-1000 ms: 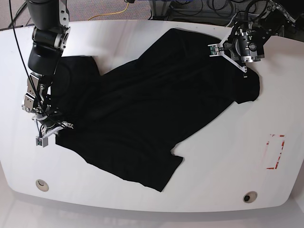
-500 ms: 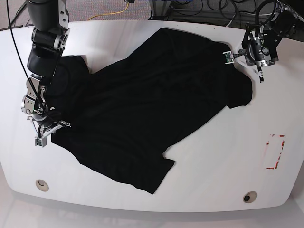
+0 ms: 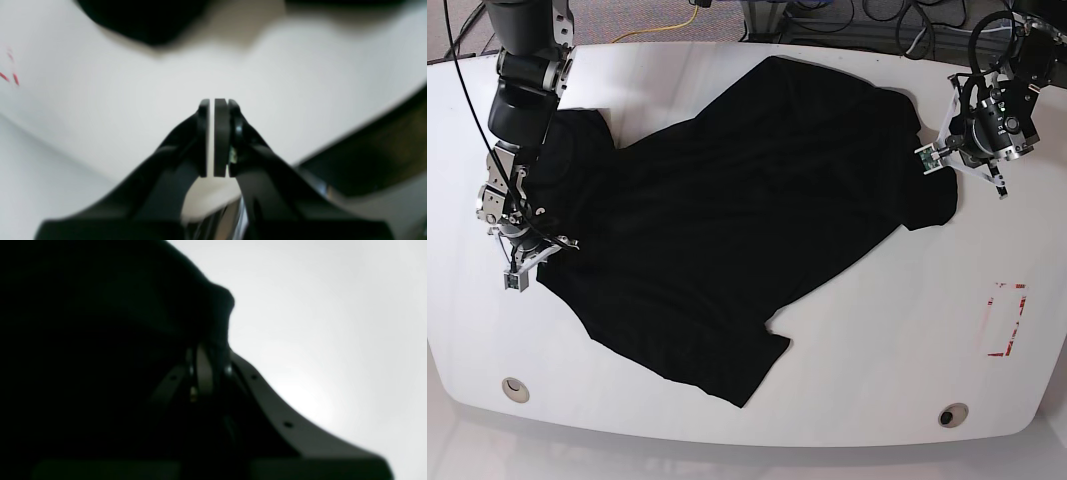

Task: Layout the t-shirt on the table in an organized manner, then fold the t-shirt properly
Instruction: 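Pull the grasped fabric with the left gripper away from the right gripper, then release and regrasp the shirt's side edge with the left gripper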

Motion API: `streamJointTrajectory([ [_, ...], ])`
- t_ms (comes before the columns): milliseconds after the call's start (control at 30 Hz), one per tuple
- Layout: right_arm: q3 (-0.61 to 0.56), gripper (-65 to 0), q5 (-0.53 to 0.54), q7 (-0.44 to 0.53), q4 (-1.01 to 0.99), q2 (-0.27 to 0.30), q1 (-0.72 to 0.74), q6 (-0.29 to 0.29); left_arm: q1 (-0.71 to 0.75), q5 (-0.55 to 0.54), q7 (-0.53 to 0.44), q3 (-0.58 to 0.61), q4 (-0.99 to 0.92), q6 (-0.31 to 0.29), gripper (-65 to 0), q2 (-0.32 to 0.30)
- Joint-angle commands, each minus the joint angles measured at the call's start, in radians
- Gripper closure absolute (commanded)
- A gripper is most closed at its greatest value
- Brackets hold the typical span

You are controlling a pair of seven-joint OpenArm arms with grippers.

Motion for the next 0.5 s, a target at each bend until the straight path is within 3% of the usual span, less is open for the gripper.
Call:
streamJointTrajectory([
  [0,0.004,-0.2,0.006,0.014,0.02,0.018,0.026,0.001,-0.032,0.014,0.001,-0.093,0.018,0.002,0.0,0.065],
  [233,0.0,-0.2,0.006,0.014,0.02,0.018,0.026,0.001,-0.089,0.017,0.001,-0.299,0.013,0.002,-0.3,0.253],
  [467,-0.001,-0.2,0.003,0.014,0.02,-0.004,0.026,0.001,-0.143,0.023,0.003,-0.394,0.005,0.002,-0.7,0.378],
])
